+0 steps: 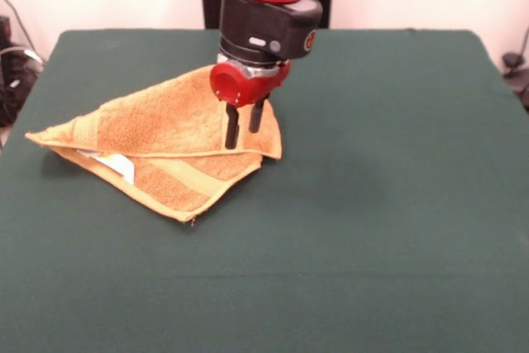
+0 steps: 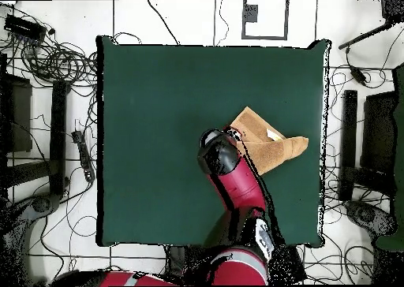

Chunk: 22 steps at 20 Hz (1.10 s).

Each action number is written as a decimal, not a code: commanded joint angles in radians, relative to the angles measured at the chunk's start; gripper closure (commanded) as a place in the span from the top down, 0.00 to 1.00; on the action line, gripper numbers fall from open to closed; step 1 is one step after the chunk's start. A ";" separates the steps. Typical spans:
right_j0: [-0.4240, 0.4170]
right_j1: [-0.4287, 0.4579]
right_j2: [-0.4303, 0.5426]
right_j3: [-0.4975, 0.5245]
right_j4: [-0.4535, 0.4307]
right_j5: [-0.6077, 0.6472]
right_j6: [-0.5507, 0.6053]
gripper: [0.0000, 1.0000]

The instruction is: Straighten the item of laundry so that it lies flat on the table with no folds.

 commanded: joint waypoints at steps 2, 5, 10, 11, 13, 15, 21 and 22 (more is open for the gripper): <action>-0.177 -0.007 0.368 0.159 -0.170 -0.236 0.241 1.00; -0.182 0.000 0.375 0.163 -0.212 -0.273 0.272 1.00; -0.210 -0.022 0.425 0.210 -0.252 -0.303 0.314 1.00; -0.219 -0.023 0.442 0.218 -0.255 -0.312 0.328 1.00; -0.217 -0.027 0.454 0.229 -0.248 -0.322 0.344 1.00; -0.211 -0.034 0.463 0.244 -0.238 -0.328 0.355 1.00; -0.189 -0.060 0.489 0.299 -0.179 -0.322 0.393 1.00; -0.194 -0.070 0.500 0.312 -0.177 -0.312 0.395 1.00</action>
